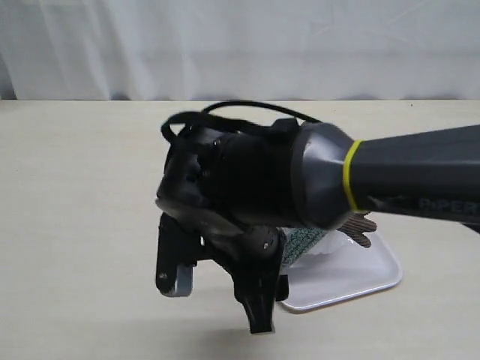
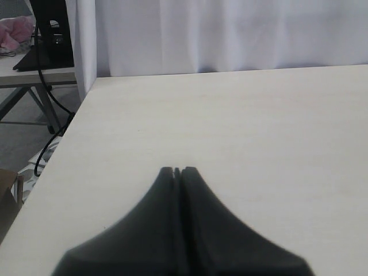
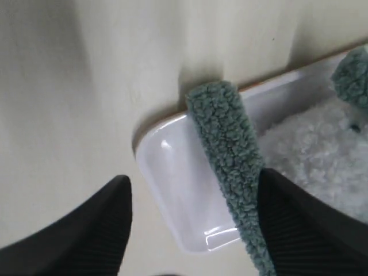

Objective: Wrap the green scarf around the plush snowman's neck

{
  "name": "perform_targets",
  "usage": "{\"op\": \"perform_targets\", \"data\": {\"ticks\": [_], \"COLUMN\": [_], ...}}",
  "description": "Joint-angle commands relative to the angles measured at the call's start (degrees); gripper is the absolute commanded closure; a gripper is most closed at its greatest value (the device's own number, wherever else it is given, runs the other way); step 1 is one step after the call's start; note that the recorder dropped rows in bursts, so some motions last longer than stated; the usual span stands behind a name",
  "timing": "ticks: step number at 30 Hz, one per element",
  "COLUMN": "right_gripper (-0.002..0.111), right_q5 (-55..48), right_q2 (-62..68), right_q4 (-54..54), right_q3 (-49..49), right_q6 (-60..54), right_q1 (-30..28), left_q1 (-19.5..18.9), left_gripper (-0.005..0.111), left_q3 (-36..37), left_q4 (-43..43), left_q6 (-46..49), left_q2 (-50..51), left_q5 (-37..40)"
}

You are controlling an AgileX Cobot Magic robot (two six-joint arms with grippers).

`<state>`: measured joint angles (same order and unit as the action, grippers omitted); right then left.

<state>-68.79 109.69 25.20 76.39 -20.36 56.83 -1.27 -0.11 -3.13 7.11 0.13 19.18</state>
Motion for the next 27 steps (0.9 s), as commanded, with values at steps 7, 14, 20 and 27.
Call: {"op": "perform_targets", "data": {"ticks": [7, 14, 20, 27], "right_gripper": [0.048, 0.057, 0.095, 0.104], "right_q5": [7.5, 8.7, 8.6, 8.3], "right_q2": [3.9, 6.2, 6.4, 6.4], "right_q4": [18.1, 19.9, 23.6, 26.9], "right_q3": [-9.8, -10.1, -10.1, -10.0], "right_q6": [6.3, 8.4, 13.2, 13.7], "right_q1": [-0.1, -0.1, -0.1, -0.1], "left_q1": [0.0, 0.0, 0.0, 0.0], "left_gripper": [0.107, 0.107, 0.107, 0.107], "left_q3": [0.1, 0.1, 0.1, 0.1], "left_q4": [0.1, 0.1, 0.1, 0.1], "left_q6": [0.0, 0.0, 0.0, 0.0], "left_q2": [-0.1, -0.1, -0.1, -0.1], "left_q5": [-0.7, -0.7, -0.7, -0.7]}}
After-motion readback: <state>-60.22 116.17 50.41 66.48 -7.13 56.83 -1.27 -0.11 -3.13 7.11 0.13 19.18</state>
